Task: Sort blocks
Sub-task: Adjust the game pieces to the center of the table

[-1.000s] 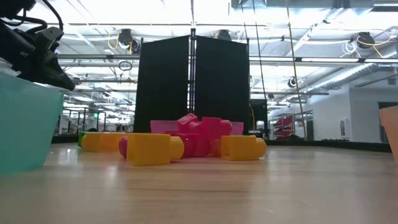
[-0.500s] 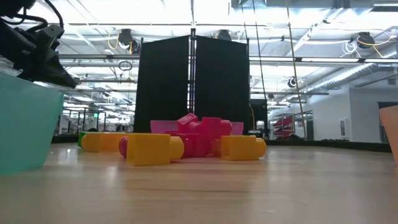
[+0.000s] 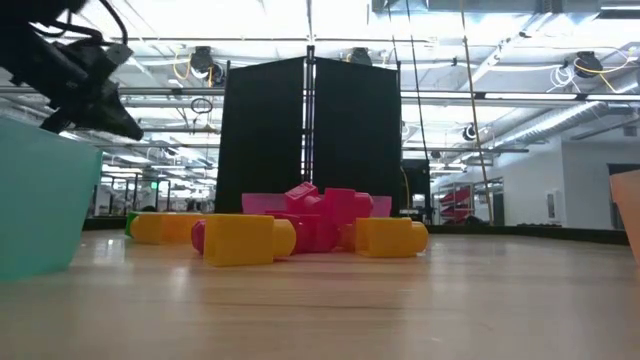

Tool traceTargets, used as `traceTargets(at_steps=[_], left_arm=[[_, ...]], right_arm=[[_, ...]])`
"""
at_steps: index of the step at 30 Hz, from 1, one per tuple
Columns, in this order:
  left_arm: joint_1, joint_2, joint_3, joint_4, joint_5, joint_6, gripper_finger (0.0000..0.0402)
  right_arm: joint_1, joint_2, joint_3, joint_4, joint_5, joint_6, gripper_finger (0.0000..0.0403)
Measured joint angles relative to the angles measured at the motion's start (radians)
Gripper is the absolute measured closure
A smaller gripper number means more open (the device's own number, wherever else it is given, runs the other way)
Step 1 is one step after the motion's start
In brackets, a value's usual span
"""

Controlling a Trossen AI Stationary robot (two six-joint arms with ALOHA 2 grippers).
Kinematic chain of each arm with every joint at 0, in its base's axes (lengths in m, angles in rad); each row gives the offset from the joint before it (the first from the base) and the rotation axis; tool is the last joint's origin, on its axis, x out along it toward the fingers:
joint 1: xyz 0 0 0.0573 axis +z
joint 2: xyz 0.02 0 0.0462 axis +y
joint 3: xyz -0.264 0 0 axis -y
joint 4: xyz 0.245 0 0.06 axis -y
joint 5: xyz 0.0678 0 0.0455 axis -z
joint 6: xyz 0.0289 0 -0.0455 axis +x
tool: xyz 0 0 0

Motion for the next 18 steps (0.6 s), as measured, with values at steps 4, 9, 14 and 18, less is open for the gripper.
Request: traceTargets(at_steps=[4, 9, 14, 18], left_arm=[[0.025, 0.136, 0.033, -0.041, 0.085, -0.050, 0.0401], [0.068, 0.264, 0.129, -0.033, 0.284, -0.039, 0.0401], [0.131, 0.359, 0.260, -0.115, 0.479, 0.061, 0.0401], [0.210, 0.418, 0.354, -0.143, 0.634, 0.169, 0.0401]], right_arm=[[-0.001, 0.000, 0.029, -0.013, 0.034, -0.007, 0.0190], [-0.001, 0.000, 0.039, -0.017, 0.041, -0.010, 0.0195], [-0.002, 0.000, 0.039, -0.020, 0.042, -0.023, 0.0195], [-0.002, 0.000, 0.039, -0.021, 0.042, -0.033, 0.0195]])
